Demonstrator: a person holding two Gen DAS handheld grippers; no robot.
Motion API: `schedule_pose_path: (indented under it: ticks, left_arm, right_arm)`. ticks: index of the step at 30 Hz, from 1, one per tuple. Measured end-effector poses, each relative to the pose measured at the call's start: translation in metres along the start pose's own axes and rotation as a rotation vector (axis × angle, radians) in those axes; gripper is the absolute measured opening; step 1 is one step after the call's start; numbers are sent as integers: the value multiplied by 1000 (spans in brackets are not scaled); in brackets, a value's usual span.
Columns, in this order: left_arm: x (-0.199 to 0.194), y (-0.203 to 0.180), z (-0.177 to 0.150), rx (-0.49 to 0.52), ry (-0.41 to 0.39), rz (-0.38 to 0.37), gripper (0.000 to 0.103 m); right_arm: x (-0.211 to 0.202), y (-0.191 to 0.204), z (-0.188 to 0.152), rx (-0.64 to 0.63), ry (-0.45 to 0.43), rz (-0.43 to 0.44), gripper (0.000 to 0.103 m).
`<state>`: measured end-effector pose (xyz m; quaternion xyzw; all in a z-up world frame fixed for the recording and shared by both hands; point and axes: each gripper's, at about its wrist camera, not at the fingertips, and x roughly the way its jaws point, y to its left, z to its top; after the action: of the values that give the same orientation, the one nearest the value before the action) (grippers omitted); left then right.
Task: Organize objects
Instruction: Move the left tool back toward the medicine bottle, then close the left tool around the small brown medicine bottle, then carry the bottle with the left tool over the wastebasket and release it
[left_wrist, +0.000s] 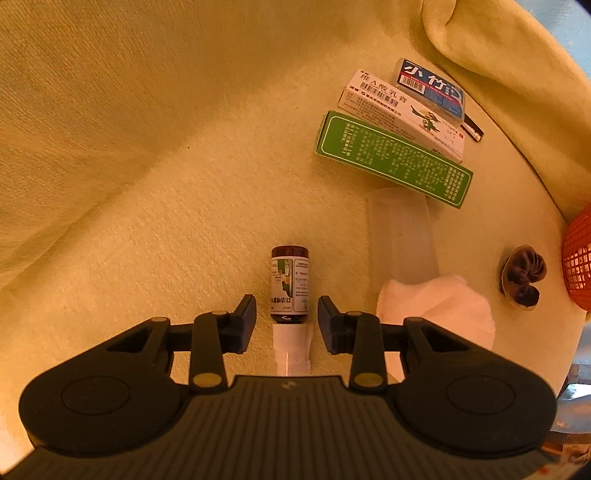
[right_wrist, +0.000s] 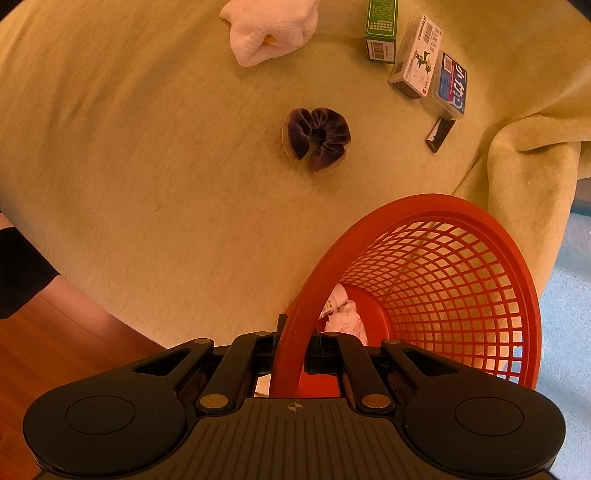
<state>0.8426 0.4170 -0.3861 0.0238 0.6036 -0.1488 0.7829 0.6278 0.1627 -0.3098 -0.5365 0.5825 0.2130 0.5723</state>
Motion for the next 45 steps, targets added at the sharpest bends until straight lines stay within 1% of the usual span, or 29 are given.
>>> schedule_pose_path:
  ticks: [3,7,10,20,27,34,38,40,45]
  left_arm:
    - [2,0,0,8,2,4,26]
    - [2,1,2,15,3,-5,18]
    - [1,2,4,15,10,-15,18]
    - [-36,28,8,-168,-28,-126,18]
    - [-66,39,15,-292,-53,-229,18]
    - [-90,29,29,-319,-78,-286,18]
    - [-100,22,39,-347,-87,-343,18]
    - [-106,12,46,-321,-90,-347,18]
    - [-121,-22,64,-246,-82,-387,18]
  right_arm:
    - [0,0,0,-2,1,1,3]
    - [0,0,0,0,2,1,3]
    - [0,0,0,0,2,2,3]
    - [0,0,0,6,3,2,3]
    - [-1,-2,1,14,3,4,3]
    - [-1,-2,1,18,3,5,3]
    - [-1,-2,2,19,3,5,3]
    - [-1,-3,2,22,2,6,3]
    - [-2,-6,2,28,0,8,3]
